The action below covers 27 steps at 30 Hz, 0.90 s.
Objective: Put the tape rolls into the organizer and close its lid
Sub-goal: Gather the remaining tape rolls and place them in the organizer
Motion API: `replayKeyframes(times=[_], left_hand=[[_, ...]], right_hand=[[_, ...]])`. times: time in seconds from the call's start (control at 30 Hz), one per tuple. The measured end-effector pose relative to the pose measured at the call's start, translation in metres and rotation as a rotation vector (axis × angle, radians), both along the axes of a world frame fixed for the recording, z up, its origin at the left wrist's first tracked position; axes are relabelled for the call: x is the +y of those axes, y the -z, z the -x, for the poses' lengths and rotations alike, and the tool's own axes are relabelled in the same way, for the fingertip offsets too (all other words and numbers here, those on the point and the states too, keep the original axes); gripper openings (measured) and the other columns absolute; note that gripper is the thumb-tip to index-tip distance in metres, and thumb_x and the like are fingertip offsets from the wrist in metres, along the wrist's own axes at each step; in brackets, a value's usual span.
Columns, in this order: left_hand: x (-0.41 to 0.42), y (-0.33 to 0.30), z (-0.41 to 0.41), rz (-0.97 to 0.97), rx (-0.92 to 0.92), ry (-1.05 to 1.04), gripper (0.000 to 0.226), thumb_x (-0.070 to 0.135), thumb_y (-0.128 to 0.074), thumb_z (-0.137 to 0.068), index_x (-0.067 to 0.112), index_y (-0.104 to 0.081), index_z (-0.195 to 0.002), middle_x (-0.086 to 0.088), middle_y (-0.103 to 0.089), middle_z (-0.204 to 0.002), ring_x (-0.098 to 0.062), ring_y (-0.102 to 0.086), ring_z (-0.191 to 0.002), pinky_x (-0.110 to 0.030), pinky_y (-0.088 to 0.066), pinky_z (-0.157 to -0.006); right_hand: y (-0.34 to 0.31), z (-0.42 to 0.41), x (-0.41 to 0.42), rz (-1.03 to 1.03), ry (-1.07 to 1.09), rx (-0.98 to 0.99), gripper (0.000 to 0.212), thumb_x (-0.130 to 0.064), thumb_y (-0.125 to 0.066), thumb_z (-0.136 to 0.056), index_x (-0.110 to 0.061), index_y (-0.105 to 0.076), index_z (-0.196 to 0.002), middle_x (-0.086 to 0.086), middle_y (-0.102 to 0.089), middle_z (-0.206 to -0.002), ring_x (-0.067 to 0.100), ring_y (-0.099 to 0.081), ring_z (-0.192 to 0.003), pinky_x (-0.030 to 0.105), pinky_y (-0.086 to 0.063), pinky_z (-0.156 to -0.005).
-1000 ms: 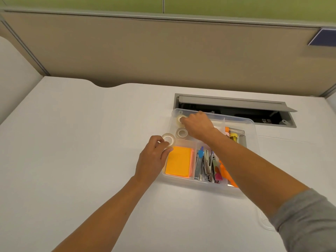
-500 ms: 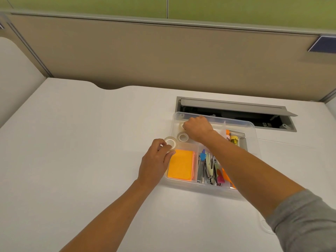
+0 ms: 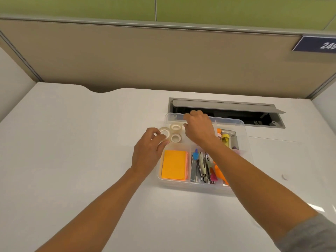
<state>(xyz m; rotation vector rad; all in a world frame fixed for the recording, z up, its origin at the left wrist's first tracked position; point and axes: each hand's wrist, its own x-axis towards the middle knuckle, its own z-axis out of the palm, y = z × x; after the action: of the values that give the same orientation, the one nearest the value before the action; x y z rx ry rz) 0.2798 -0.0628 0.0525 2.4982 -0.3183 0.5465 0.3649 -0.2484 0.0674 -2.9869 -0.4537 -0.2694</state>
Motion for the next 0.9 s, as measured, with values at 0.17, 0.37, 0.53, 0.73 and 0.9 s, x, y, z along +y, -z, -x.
replayKeyframes(times=[0.17, 0.37, 0.53, 0.73, 0.9], left_hand=[[-0.02, -0.009, -0.037, -0.092, 0.054, 0.03, 0.022, 0.024, -0.072, -0.081, 0.008, -0.072, -0.096, -0.013, -0.065, -0.102, -0.026, -0.061, -0.085, -0.029, -0.048, -0.072], [-0.042, -0.001, -0.078, -0.314, 0.159, 0.036, 0.033, 0.037, -0.063, -0.087, 0.015, -0.07, -0.109, -0.006, -0.062, -0.111, -0.02, -0.051, -0.099, -0.032, -0.04, -0.085], [-0.05, 0.006, -0.091, -0.463, 0.239, 0.001, 0.036, 0.043, -0.064, -0.085, 0.02, -0.068, -0.113, -0.004, -0.061, -0.114, -0.022, -0.049, -0.103, -0.033, -0.038, -0.089], [-0.055, 0.014, -0.094, -0.479, 0.254, -0.011, 0.036, 0.044, -0.063, -0.086, 0.021, -0.068, -0.113, -0.004, -0.06, -0.116, -0.022, -0.048, -0.104, -0.034, -0.037, -0.089], [-0.056, 0.015, -0.095, -0.369, 0.271, -0.031, 0.038, 0.041, -0.067, -0.083, 0.018, -0.069, -0.113, -0.006, -0.06, -0.116, -0.022, -0.048, -0.104, -0.034, -0.038, -0.089]], right_hand=[[0.008, 0.023, -0.01, -0.227, 0.141, 0.072, 0.026, -0.024, -0.063, -0.088, -0.01, -0.062, -0.11, 0.012, -0.067, -0.107, 0.029, -0.061, -0.094, 0.037, -0.051, -0.075], [0.02, 0.042, -0.008, -0.308, 0.187, 0.163, 0.025, -0.029, -0.062, -0.089, -0.015, -0.064, -0.11, 0.009, -0.062, -0.114, 0.025, -0.059, -0.098, 0.04, -0.054, -0.077], [0.023, 0.045, -0.011, -0.333, 0.14, 0.172, 0.023, -0.028, -0.062, -0.089, -0.017, -0.066, -0.109, 0.008, -0.059, -0.116, 0.023, -0.059, -0.098, 0.039, -0.055, -0.079], [0.025, 0.044, -0.013, -0.346, 0.115, 0.178, 0.022, -0.025, -0.062, -0.09, -0.018, -0.067, -0.109, 0.007, -0.059, -0.117, 0.022, -0.057, -0.102, 0.034, -0.051, -0.082], [0.024, 0.043, -0.014, -0.354, 0.104, 0.18, 0.02, -0.025, -0.062, -0.089, -0.019, -0.067, -0.108, 0.006, -0.061, -0.113, 0.02, -0.058, -0.097, 0.034, -0.053, -0.078]])
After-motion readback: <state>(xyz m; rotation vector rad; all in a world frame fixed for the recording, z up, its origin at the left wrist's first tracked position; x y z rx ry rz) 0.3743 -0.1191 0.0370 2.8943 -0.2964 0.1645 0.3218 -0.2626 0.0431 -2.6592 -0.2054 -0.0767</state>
